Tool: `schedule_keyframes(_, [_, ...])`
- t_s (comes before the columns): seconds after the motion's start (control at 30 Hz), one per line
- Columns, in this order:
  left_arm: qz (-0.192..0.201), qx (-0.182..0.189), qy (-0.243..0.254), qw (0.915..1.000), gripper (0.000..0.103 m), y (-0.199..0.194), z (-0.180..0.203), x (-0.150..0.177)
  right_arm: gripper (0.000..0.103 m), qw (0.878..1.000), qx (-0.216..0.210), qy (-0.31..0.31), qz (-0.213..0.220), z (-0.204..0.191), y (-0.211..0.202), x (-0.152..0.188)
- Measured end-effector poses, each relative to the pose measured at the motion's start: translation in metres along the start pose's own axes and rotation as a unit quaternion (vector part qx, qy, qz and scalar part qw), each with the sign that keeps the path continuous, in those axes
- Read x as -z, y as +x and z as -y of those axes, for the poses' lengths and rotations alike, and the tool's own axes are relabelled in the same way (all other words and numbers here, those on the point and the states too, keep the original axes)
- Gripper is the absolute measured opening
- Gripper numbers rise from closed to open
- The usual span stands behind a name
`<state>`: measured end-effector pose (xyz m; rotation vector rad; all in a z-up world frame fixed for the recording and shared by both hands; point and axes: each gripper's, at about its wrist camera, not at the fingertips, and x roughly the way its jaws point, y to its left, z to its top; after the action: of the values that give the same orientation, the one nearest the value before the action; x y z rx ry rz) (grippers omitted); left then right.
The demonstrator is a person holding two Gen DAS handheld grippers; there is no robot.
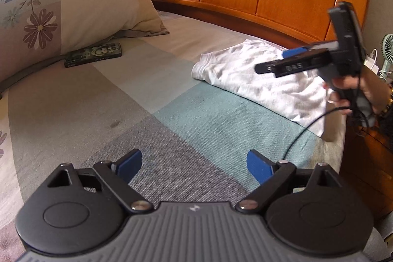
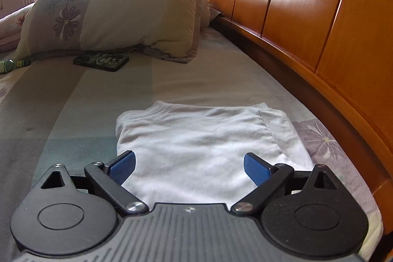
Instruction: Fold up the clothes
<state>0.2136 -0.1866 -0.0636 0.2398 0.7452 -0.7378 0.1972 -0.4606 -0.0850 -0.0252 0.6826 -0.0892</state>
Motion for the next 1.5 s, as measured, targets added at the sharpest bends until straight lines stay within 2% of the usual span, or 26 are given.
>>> schedule_keyframes(0.17, [-0.011, -0.012, 0.018, 0.9997, 0.092, 0.002, 0.012, 0.002, 0.097, 0.998, -0.01, 0.019, -0.052, 0.007, -0.015, 0.043])
schedule_keyframes(0.27, [-0.007, -0.012, 0.027, 0.9996, 0.092, -0.001, 0.018, 0.0, 0.098, 0.999, -0.012, 0.036, -0.013, 0.006, -0.033, 0.042])
schedule_keyframes(0.37, [0.006, -0.008, 0.021, 0.9997, 0.096, -0.004, 0.021, 0.001, 0.101, 0.996, -0.055, 0.064, 0.016, -0.002, -0.037, 0.037])
schedule_keyframes(0.43, [0.015, -0.006, 0.013, 0.9998, 0.096, -0.005, 0.021, 0.001, 0.101, 0.994, -0.079, 0.069, -0.007, -0.012, -0.022, 0.04])
schedule_keyframes(0.5, [0.014, -0.012, 0.003, 0.9998, 0.096, -0.006, 0.021, 0.001, 0.101, 0.994, -0.072, 0.073, -0.027, -0.016, -0.01, 0.046])
schedule_keyframes(0.6, [0.018, -0.02, 0.001, 0.9996, 0.097, -0.007, 0.018, 0.003, 0.1, 0.991, -0.081, 0.105, 0.006, 0.003, -0.018, 0.038])
schedule_keyframes(0.73, [0.02, -0.027, -0.008, 0.9994, 0.098, -0.003, 0.016, 0.003, 0.101, 0.99, -0.035, 0.124, 0.058, 0.044, -0.015, 0.007])
schedule_keyframes(0.8, [0.019, -0.027, -0.015, 0.9993, 0.098, -0.001, 0.016, 0.002, 0.101, 0.988, -0.002, 0.144, 0.053, 0.074, 0.004, -0.003])
schedule_keyframes(0.87, [0.021, -0.031, -0.007, 0.9993, 0.098, -0.001, 0.018, 0.002, 0.1, 0.982, 0.032, 0.184, 0.025, 0.101, 0.025, 0.003])
schedule_keyframes(0.9, [0.021, -0.033, -0.002, 0.9992, 0.098, -0.002, 0.019, 0.002, 0.097, 0.978, 0.032, 0.207, 0.017, 0.115, 0.031, 0.009])
schedule_keyframes(0.93, [0.022, -0.035, 0.003, 0.9991, 0.098, -0.002, 0.021, 0.002, 0.092, 0.974, 0.022, 0.223, 0.025, 0.124, 0.03, 0.016])
schedule_keyframes(0.97, [0.023, -0.037, 0.008, 0.999, 0.098, -0.003, 0.022, 0.002, 0.091, 0.972, 0.016, 0.231, 0.034, 0.127, 0.023, 0.019])
schedule_keyframes(1.03, [0.024, -0.04, 0.018, 0.9987, 0.098, -0.003, 0.025, 0.003, 0.092, 0.97, 0.027, 0.238, 0.037, 0.124, 0.007, 0.021])
schedule_keyframes(1.1, [0.026, -0.044, 0.028, 0.9983, 0.098, -0.004, 0.028, 0.003, 0.094, 0.972, 0.02, 0.232, 0.036, 0.115, -0.007, 0.022])
schedule_keyframes(1.23, [0.025, -0.039, 0.033, 0.9984, 0.098, -0.01, 0.035, 0.001, 0.097, 0.982, -0.023, 0.189, 0.02, 0.077, -0.033, 0.034])
schedule_keyframes(1.33, [0.028, -0.033, 0.032, 0.9986, 0.098, -0.016, 0.04, 0.001, 0.099, 0.984, -0.048, 0.173, -0.011, 0.053, -0.037, 0.053])
schedule_keyframes(1.4, [0.022, -0.033, 0.03, 0.9987, 0.098, -0.019, 0.043, 0.001, 0.099, 0.984, -0.038, 0.17, -0.024, 0.042, -0.04, 0.062])
schedule_keyframes(1.5, [0.022, -0.036, 0.031, 0.9986, 0.098, -0.025, 0.047, 0.002, 0.099, 0.986, -0.028, 0.163, -0.019, 0.027, -0.057, 0.065])
